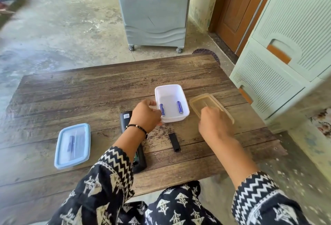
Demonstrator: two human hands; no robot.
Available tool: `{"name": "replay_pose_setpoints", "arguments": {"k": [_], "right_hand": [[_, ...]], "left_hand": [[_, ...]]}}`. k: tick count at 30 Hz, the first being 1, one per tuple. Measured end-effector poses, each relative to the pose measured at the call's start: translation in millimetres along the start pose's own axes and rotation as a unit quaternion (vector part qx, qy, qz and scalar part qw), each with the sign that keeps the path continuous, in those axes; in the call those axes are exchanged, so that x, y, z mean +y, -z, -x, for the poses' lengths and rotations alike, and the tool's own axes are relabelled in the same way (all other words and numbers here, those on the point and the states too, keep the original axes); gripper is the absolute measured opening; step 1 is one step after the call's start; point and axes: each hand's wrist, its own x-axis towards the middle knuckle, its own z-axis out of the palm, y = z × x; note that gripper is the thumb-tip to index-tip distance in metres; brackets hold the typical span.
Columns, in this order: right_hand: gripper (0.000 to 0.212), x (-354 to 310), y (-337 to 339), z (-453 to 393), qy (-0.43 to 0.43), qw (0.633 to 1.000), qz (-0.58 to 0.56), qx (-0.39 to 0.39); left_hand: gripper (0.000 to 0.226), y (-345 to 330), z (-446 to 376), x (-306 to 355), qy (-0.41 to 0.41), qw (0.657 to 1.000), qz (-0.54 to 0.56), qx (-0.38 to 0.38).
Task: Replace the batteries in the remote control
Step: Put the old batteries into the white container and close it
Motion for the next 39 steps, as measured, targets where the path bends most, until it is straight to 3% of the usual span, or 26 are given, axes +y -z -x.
{"name": "replay_pose_setpoints", "arguments": {"k": [4,6,8,11,14,16,18,20,23,25,29,34,39], "right_hand": [[0.007,9.9,15.7,9.3,0.004,0.990,-0.089,0.107],[0.010,7.9,30.1,13.4,0.025,0.967,-0.182,0.175],[0.010,3.1,43.6,11.0,0.015,0.928,-0.315,0.196],[0.008,-0.7,44.2,-5.2,-0.072,0.833,-0.530,0.140],[0.013,0.2,27.8,-16.6,-0.167,0.737,-0.654,0.020],[0.014,2.7,14.2,-17.7,-0.204,0.721,-0.662,-0.027],[0.010,4.9,2.0,-17.2,-0.214,0.753,-0.623,-0.018],[0.008,4.8,-5.7,-15.0,-0.195,0.811,-0.552,0.005],[0.010,-3.2,-8.5,-11.1,-0.112,0.911,-0.394,0.045],[0.013,-8.8,-7.3,-10.3,-0.043,0.962,-0.260,0.078],[0.019,-14.7,-2.1,-12.9,0.027,0.987,-0.124,0.100],[0.021,-15.2,-2.5,-17.8,0.024,0.989,-0.102,0.103],[0.019,-17.8,-1.9,-14.7,0.029,0.993,-0.080,0.081]], "left_hand": [[0.031,0.8,3.8,-2.5,-0.001,1.000,0.001,-0.005],[0.030,0.8,4.8,-4.3,0.005,1.000,0.012,-0.008],[0.028,0.9,6.8,-5.3,0.014,0.999,0.025,-0.014],[0.026,0.8,10.4,-8.0,0.024,0.998,0.048,-0.022],[0.023,0.8,15.3,-11.8,0.026,0.998,0.056,-0.031],[0.020,0.4,17.0,-14.2,0.022,0.998,0.054,-0.034],[0.020,0.0,17.0,-16.3,0.017,0.998,0.053,-0.037],[0.018,-0.9,15.8,-17.6,0.019,0.997,0.059,-0.039],[0.006,-2.6,15.2,-16.5,0.028,0.996,0.069,-0.039],[0.021,-2.7,15.0,-14.9,0.037,0.996,0.071,-0.035],[0.039,0.6,15.0,-12.0,0.038,0.997,0.055,-0.034],[0.033,2.8,14.4,-9.2,0.030,0.998,0.034,-0.037],[0.048,2.9,17.6,-6.2,0.015,0.998,0.004,-0.061]]}}
